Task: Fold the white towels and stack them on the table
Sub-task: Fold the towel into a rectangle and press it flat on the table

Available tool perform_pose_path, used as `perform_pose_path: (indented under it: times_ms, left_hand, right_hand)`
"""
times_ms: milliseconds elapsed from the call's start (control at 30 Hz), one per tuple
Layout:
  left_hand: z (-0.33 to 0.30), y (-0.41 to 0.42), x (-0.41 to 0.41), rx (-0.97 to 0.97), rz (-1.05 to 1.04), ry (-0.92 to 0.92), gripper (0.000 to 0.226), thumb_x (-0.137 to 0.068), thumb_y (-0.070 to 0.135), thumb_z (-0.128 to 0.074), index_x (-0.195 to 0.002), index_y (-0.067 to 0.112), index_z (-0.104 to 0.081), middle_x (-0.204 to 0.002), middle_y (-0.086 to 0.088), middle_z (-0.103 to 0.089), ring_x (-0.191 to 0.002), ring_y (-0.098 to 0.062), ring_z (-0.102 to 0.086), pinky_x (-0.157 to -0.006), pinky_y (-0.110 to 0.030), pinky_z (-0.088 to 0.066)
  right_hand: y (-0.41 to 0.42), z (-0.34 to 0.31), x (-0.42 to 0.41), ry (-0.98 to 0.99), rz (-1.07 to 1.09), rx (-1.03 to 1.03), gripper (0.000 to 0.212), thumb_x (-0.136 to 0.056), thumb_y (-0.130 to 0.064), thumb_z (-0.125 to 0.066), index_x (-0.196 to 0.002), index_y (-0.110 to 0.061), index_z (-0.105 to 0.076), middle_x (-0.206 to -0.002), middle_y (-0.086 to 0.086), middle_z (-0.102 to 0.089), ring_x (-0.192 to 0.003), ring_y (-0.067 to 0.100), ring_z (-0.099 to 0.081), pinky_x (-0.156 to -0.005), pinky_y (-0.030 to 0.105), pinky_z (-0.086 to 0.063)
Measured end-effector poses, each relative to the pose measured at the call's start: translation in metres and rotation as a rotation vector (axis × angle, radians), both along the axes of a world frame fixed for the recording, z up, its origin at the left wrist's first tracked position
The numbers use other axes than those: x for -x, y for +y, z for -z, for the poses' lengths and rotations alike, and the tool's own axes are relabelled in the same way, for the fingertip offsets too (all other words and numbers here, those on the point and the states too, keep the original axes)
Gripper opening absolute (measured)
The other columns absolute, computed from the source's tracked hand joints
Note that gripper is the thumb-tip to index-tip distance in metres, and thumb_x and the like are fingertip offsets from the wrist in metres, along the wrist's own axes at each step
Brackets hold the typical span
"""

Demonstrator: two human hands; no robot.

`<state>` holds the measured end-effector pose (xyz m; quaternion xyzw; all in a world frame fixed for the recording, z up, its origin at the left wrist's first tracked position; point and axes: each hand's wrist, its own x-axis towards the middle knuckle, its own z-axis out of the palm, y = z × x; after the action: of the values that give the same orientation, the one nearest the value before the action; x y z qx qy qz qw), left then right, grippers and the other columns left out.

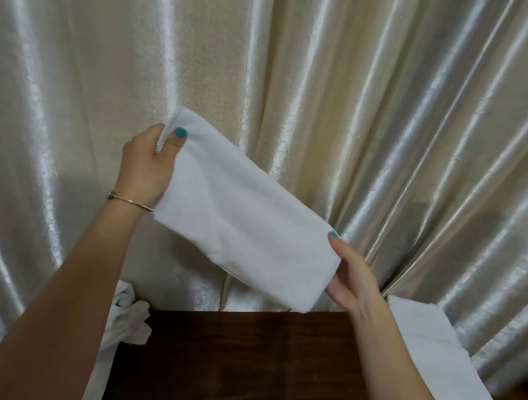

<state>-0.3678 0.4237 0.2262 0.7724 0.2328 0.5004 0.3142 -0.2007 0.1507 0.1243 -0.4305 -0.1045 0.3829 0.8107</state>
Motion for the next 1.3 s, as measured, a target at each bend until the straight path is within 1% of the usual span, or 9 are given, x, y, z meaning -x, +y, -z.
perform_pose_path:
  times_ms: [233,367,500,600,733,867,967,1133,1300]
  left_hand:
    - [-0.002,-0.004,0.000,-0.036,0.019,0.177,0.047,-0.096,0.040,-0.050,-0.061,0.011,-0.037,-0.056,-0.001,-0.035,-0.054,-0.015,-0.031,-0.053,-0.032,-0.024]
    - [0.004,-0.003,0.001,0.015,-0.016,0.221,0.046,-0.096,0.038,-0.050,-0.062,0.011,-0.038,-0.057,-0.002,-0.038,-0.066,-0.024,-0.036,-0.057,-0.035,-0.024]
    - [0.003,-0.009,-0.003,0.008,-0.008,0.252,0.048,-0.097,0.038,-0.049,-0.057,0.015,-0.033,-0.057,0.001,-0.038,-0.065,-0.024,-0.037,-0.060,-0.032,-0.024]
    - [0.000,-0.010,-0.003,-0.032,-0.006,0.271,0.050,-0.097,0.039,-0.049,-0.057,0.016,-0.031,-0.056,0.000,-0.036,-0.055,-0.017,-0.032,-0.052,-0.032,-0.025]
    - [0.001,-0.004,0.001,-0.033,-0.025,0.280,0.047,-0.097,0.039,-0.048,-0.061,0.010,-0.038,-0.058,0.000,-0.038,-0.059,-0.020,-0.035,-0.053,-0.030,-0.026]
    - [-0.001,-0.002,0.002,-0.048,-0.043,0.278,0.047,-0.097,0.037,-0.048,-0.059,0.011,-0.037,-0.058,-0.001,-0.039,-0.068,-0.026,-0.040,-0.060,-0.033,-0.026]
    - [0.001,0.002,0.004,-0.051,-0.054,0.270,0.047,-0.097,0.037,-0.048,-0.063,0.004,-0.042,-0.060,-0.006,-0.041,-0.067,-0.025,-0.039,-0.056,-0.035,-0.024]
    - [0.031,0.003,0.003,0.005,-0.115,0.257,0.051,-0.098,0.037,-0.046,-0.079,-0.010,-0.051,-0.074,-0.019,-0.052,-0.070,-0.027,-0.043,-0.059,-0.030,-0.020]
    - [0.093,-0.007,-0.001,0.085,-0.133,0.322,0.047,-0.099,0.040,-0.039,-0.079,-0.001,-0.049,-0.068,-0.016,-0.053,-0.066,-0.031,-0.050,-0.060,-0.034,-0.035]
  right_hand:
    - [0.032,0.041,0.016,-0.206,0.044,0.552,0.040,-0.098,-0.043,-0.046,-0.130,-0.018,-0.049,-0.109,0.010,-0.070,-0.085,0.024,-0.069,-0.067,0.037,-0.058]
    - [0.016,0.040,0.016,0.141,-0.135,0.370,0.059,-0.082,-0.059,-0.063,-0.118,-0.013,-0.068,-0.112,0.013,-0.071,-0.089,0.028,-0.072,-0.068,0.038,-0.058]
    - [0.006,0.061,0.039,0.326,-0.254,0.137,0.052,-0.087,-0.040,-0.064,-0.130,-0.009,-0.060,-0.120,0.017,-0.067,-0.101,0.034,-0.068,-0.084,0.050,-0.055]
    - [0.013,0.064,0.050,0.369,-0.323,0.229,0.056,-0.089,-0.050,-0.059,-0.128,-0.009,-0.061,-0.124,0.017,-0.065,-0.109,0.037,-0.064,-0.091,0.056,-0.051]
    - [0.008,0.048,0.048,0.359,-0.224,0.295,0.061,-0.083,-0.059,-0.056,-0.108,-0.004,-0.064,-0.081,0.015,-0.075,-0.065,0.029,-0.073,-0.047,0.037,-0.058]
    - [0.002,0.051,0.049,0.355,-0.296,0.139,0.062,-0.071,-0.013,-0.083,-0.125,0.002,-0.057,-0.114,0.024,-0.068,-0.098,0.037,-0.070,-0.074,0.049,-0.060]
    - [0.004,0.053,0.045,0.270,-0.209,0.286,0.049,-0.080,-0.015,-0.072,-0.123,-0.002,-0.055,-0.108,0.021,-0.070,-0.094,0.038,-0.070,-0.072,0.056,-0.058]
    - [0.008,0.035,0.019,-0.238,0.211,0.559,0.024,-0.099,-0.026,-0.051,-0.111,-0.005,-0.055,-0.069,0.006,-0.054,-0.037,0.009,-0.046,-0.032,0.017,-0.034]
    - [-0.008,0.035,0.001,-0.521,0.348,0.716,0.045,-0.095,-0.040,-0.054,-0.082,0.002,-0.060,-0.050,0.009,-0.053,-0.035,0.023,-0.046,-0.033,0.023,-0.034]
